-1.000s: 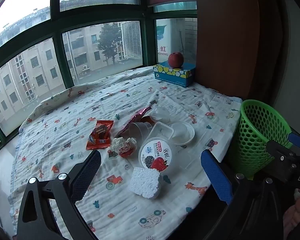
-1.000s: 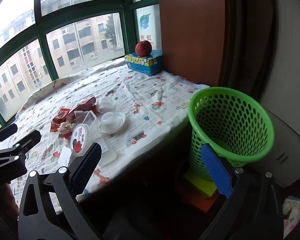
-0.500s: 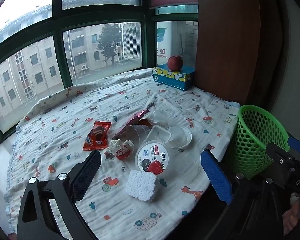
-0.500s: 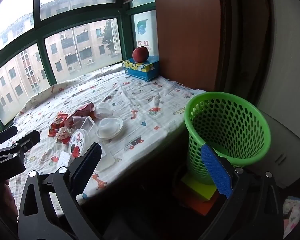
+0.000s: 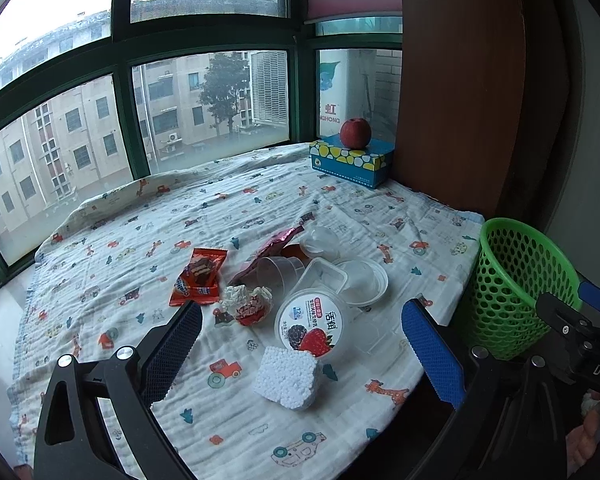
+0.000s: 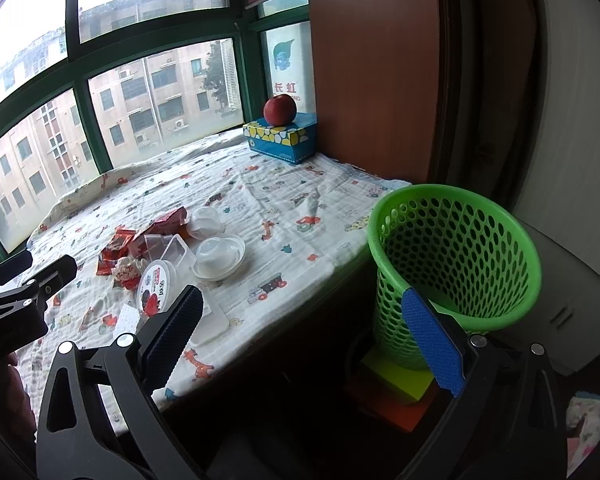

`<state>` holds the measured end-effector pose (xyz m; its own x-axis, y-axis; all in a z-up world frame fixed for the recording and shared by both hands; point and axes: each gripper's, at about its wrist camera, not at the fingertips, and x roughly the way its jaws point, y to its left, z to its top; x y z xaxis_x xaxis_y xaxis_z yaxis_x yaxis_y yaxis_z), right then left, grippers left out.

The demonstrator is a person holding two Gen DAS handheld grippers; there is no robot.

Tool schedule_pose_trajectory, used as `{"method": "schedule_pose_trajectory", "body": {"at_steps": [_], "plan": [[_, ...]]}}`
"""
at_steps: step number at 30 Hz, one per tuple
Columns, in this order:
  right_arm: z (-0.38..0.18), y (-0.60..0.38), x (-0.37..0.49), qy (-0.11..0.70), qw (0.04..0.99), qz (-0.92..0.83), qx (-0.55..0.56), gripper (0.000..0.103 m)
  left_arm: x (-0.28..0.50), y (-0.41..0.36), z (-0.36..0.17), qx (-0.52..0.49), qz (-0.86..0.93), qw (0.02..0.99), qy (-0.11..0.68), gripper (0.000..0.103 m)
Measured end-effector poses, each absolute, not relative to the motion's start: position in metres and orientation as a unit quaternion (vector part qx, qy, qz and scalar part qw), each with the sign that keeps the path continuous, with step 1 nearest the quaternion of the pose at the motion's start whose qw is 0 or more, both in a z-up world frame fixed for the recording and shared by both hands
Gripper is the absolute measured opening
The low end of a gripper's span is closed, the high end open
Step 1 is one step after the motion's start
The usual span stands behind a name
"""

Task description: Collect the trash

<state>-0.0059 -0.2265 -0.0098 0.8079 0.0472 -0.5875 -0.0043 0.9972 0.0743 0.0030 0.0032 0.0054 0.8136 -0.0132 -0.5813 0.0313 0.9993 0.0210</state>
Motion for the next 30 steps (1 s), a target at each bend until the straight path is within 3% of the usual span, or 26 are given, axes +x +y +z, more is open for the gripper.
{"method": "schedule_pose_trajectory", "body": {"at_steps": [30], "plan": [[-0.0107,-0.2224,-0.0028,0.307,0.951,0.015,0.037,0.098,0.0071,0.0130,0.0094,0.013,-0.001,0.954,0.300,0.097]]}}
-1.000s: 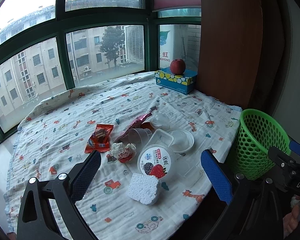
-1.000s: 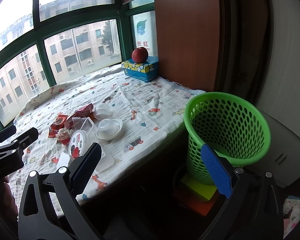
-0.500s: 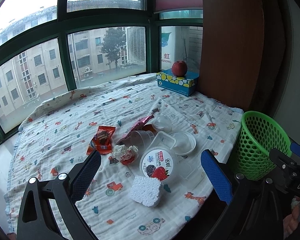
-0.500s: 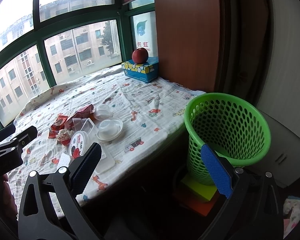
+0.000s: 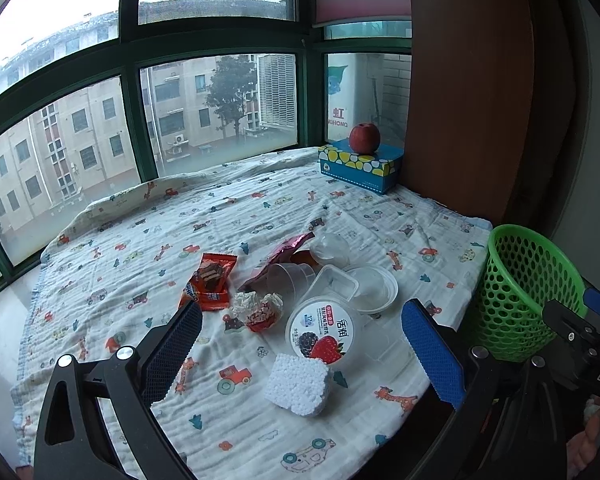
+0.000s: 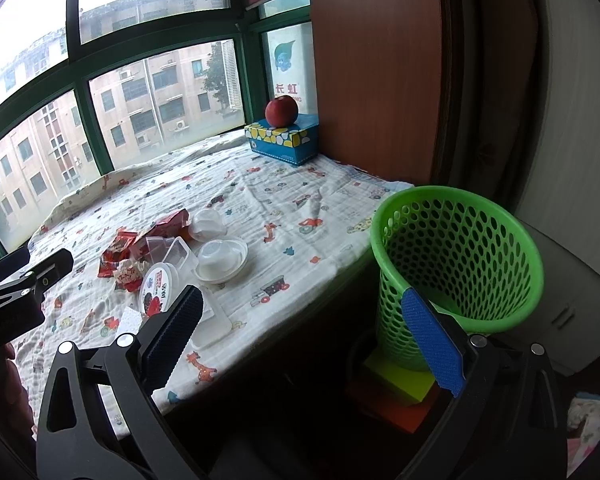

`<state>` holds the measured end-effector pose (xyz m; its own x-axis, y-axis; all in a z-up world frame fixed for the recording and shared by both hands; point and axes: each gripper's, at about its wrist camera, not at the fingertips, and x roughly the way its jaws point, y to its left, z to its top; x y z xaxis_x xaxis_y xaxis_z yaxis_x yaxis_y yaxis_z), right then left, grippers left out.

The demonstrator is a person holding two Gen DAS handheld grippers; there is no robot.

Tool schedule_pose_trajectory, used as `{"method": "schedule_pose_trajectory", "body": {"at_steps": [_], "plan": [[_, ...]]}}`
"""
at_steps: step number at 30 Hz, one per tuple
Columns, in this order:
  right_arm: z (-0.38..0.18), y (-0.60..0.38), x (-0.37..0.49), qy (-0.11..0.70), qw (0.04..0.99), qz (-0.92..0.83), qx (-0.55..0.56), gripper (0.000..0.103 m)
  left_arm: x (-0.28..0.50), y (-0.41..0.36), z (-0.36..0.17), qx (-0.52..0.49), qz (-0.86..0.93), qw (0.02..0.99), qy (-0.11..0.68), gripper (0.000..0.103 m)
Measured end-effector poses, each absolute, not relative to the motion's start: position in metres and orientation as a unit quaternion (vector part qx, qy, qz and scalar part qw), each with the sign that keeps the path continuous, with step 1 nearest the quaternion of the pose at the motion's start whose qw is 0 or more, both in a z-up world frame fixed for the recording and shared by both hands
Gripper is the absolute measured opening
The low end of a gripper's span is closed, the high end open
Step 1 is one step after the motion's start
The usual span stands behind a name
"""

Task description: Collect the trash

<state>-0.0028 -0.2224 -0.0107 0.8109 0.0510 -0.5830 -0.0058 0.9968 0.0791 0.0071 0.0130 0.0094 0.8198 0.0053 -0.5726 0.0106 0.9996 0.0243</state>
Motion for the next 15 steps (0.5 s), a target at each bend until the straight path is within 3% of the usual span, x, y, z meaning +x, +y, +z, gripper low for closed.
{"method": "schedule_pose_trajectory", "body": {"at_steps": [15], "plan": [[-0.0119,-0.2218,0.0020,0.310,0.950,0.021,0.038,0.098,0.0136,0.0215,0.0096,0.011,0.006,0.954,0.300,0.097]]}}
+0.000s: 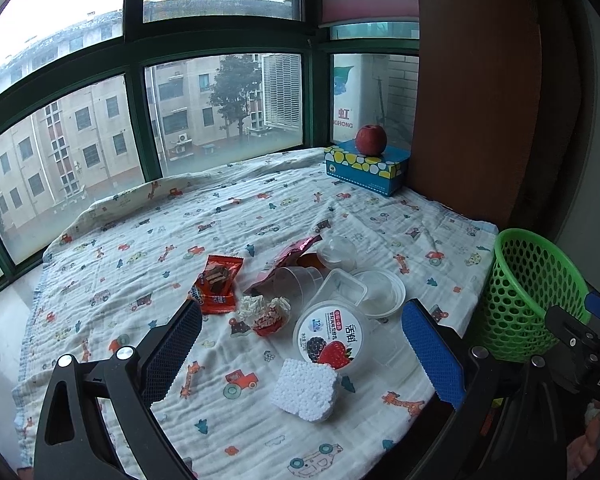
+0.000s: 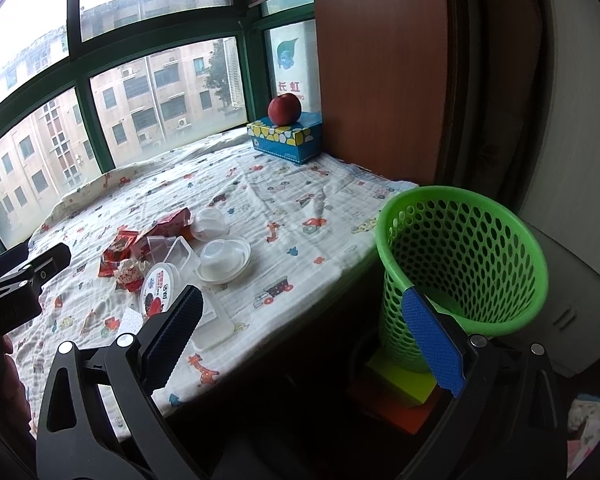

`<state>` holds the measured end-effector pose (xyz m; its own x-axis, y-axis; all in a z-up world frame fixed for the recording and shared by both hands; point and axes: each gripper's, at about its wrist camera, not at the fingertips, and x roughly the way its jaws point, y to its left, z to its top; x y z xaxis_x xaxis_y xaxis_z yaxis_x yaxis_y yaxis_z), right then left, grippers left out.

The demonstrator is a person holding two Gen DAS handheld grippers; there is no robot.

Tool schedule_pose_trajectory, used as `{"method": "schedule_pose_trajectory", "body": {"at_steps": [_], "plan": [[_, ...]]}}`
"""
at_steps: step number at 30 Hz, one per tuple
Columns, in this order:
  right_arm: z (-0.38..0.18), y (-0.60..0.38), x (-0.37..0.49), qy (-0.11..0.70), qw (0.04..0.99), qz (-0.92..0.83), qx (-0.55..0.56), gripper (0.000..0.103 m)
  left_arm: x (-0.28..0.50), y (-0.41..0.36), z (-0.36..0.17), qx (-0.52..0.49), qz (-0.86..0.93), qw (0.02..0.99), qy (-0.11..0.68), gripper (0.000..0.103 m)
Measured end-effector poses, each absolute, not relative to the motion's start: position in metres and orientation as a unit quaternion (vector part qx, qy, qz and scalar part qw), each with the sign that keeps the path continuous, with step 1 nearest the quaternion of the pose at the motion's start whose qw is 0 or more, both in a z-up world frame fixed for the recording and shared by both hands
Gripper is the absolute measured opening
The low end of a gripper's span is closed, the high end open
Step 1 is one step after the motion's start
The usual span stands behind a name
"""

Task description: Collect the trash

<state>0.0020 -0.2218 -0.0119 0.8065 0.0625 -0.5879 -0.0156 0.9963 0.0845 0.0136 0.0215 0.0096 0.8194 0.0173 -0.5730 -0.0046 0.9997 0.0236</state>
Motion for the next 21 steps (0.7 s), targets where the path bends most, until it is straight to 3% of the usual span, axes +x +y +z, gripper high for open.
{"method": "schedule_pose_trajectory", "body": {"at_steps": [21], "plan": [[-0.017,-0.200,0.027,0.323,0.945,0.048,0.019,0.098,0.033,0.052,0.012,-0.006,0.041,0.951,0.308,0.097]]}}
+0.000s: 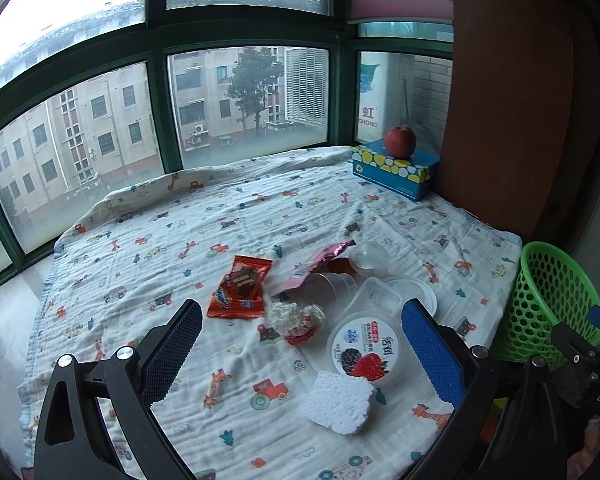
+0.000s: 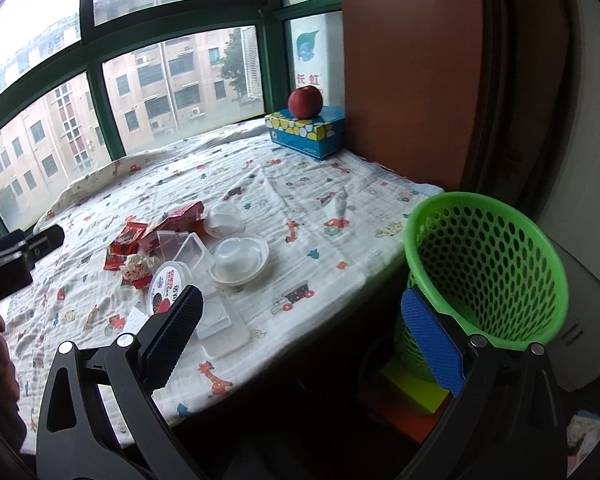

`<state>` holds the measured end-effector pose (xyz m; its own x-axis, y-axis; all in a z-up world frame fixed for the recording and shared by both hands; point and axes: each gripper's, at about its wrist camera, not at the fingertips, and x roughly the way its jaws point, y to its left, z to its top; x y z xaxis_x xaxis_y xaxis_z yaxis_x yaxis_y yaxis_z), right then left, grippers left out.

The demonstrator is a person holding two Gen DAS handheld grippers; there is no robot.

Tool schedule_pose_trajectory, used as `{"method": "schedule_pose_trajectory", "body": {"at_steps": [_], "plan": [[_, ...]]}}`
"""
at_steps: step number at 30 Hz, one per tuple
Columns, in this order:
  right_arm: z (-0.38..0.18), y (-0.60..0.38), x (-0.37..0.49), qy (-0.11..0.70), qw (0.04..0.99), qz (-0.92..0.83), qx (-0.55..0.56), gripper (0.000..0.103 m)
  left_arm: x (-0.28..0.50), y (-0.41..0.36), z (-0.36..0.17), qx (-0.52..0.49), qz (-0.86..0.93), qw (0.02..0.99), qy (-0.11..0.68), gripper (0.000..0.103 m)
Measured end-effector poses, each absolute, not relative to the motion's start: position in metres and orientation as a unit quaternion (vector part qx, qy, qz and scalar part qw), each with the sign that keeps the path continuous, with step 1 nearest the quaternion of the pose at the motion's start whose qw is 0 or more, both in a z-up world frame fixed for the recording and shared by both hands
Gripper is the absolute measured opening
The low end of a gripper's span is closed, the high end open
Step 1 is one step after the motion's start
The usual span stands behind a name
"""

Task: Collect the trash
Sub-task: 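Grasp the white foam block with the left gripper while the right grasps the clear tray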

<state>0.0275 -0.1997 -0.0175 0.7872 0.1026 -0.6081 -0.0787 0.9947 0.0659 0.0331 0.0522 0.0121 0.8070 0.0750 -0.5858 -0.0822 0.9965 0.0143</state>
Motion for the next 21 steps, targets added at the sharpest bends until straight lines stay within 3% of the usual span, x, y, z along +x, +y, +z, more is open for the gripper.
{"method": "schedule_pose_trajectory", "body": {"at_steps": [21], "plan": [[-0.052,-0.145,0.056,0.361,0.922,0.137,-0.033,0.098,0.033,0.115,0.004,-0.031,0.092,0.943,0.318,0.097]]}}
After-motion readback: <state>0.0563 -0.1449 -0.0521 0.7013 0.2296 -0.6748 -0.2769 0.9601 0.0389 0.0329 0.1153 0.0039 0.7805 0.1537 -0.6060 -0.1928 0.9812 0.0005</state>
